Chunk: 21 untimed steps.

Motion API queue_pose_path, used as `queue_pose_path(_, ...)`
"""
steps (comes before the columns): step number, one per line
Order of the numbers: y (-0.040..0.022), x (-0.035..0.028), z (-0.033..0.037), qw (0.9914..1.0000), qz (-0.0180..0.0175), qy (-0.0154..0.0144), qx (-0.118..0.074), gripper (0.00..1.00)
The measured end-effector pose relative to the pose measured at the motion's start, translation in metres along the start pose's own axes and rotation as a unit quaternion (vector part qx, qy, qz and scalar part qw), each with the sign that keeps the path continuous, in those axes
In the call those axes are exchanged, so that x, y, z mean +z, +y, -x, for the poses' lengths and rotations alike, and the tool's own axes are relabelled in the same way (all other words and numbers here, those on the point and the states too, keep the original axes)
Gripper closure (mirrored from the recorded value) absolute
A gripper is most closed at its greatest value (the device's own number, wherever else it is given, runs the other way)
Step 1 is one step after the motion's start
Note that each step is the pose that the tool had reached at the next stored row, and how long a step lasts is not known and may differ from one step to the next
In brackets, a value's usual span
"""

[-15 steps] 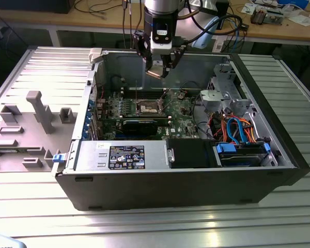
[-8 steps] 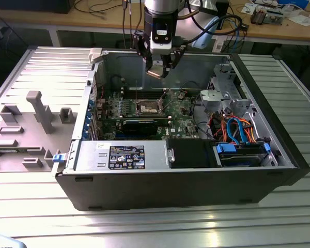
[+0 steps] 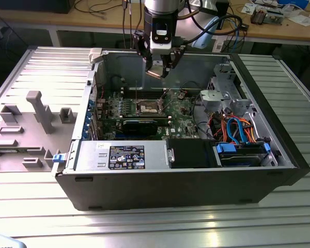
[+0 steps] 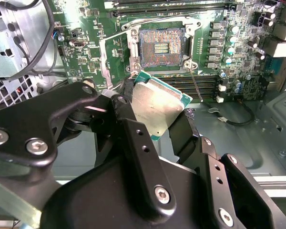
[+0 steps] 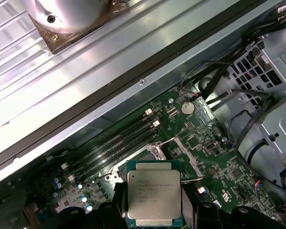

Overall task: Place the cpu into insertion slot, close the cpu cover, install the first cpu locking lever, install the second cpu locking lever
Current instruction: 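Place the cpu into insertion slot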

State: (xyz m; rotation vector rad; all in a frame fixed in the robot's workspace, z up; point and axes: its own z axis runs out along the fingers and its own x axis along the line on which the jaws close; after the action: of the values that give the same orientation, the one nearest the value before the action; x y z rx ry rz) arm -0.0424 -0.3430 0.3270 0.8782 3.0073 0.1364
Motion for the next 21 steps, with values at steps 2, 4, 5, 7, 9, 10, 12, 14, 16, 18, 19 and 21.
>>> queue_pose_path(2,0.0,0.0,0.0,1.0,0.0,0.0,0.001,0.45)
queue_pose_path(4,0.0,0.0,0.0,1.0,0.0,-0.0001,0.002,0.45)
queue_pose_path(5,0.0,0.0,0.0,1.0,0.0,-0.0001,0.002,0.45)
queue_pose_path(7,0.0,0.0,0.0,1.0,0.0,-0.0002,0.003,0.45)
queue_pose_path(9,0.0,0.0,0.0,0.99999,0.0001,-0.0003,0.003,0.45)
queue_pose_path(10,0.0,0.0,0.0,0.99999,0.0001,-0.0003,0.004,0.45)
queue_pose_path(12,0.0,0.0001,0.0,0.99999,0.0001,-0.0003,0.004,0.45)
queue_pose_path(14,0.0,0.0001,0.0,0.99999,0.0001,-0.0004,0.005,0.45)
queue_pose_path(16,0.0,0.0,0.0,0.99998,0.0001,-0.0005,0.006,0.45)
queue_pose_path(18,0.0,0.0,0.0,0.99998,0.0001,-0.0006,0.007,0.45)
queue_pose_path(19,0.0,0.0,0.0,0.99997,0.0001,-0.0006,0.007,0.45)
queue_pose_path(21,0.0,0.0,0.0,0.99997,0.0002,-0.0007,0.008,0.45)
